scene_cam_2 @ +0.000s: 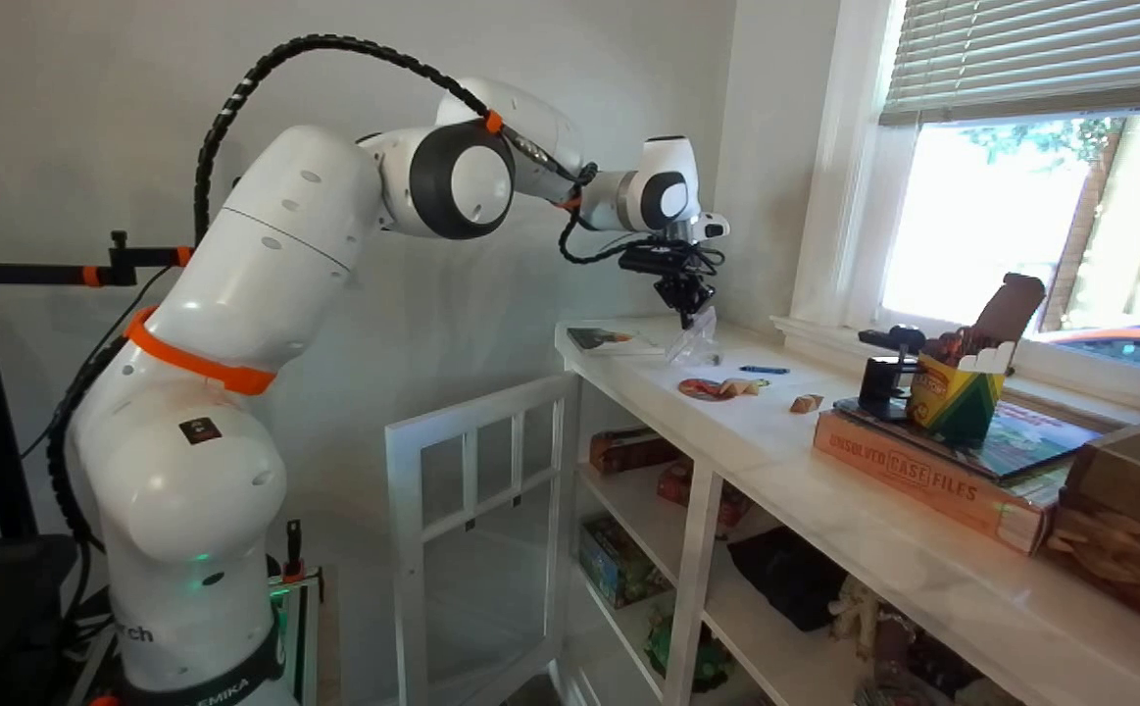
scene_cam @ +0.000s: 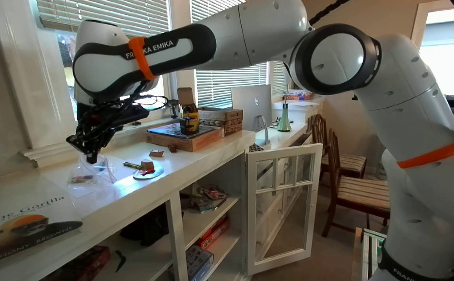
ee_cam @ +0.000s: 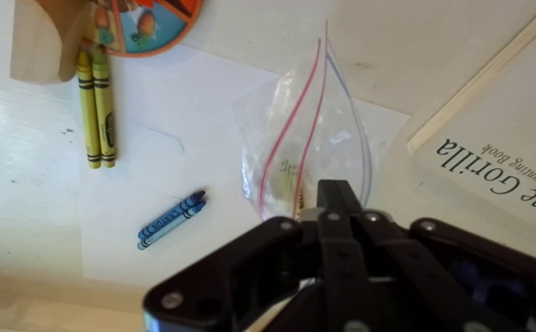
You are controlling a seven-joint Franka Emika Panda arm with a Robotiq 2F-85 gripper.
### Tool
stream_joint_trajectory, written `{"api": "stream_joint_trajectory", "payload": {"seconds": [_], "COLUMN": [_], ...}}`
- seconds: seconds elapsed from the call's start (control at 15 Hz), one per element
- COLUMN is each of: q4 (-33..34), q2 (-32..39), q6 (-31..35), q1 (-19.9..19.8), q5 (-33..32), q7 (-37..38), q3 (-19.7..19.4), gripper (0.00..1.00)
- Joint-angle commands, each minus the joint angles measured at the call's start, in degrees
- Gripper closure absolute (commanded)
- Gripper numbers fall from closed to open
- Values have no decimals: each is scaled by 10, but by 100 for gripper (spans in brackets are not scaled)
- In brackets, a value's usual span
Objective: Move the clear plastic to the right then open it.
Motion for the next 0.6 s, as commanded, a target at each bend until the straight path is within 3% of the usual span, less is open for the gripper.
{"api": "stream_joint_trajectory", "payload": {"seconds": [0.0,0.13,0.2,0.53], "q4": [-14,-17,-18,-17], "q2": [0,-1,-2,-3], "q6": [21,22,21,19], "q1": [-8,-7,-6,-5], "q5": [17,13,11,7], "q7": [-15,-13,-12,-10], "q3": [11,10,9,7], "gripper": [100,100,79,44]}}
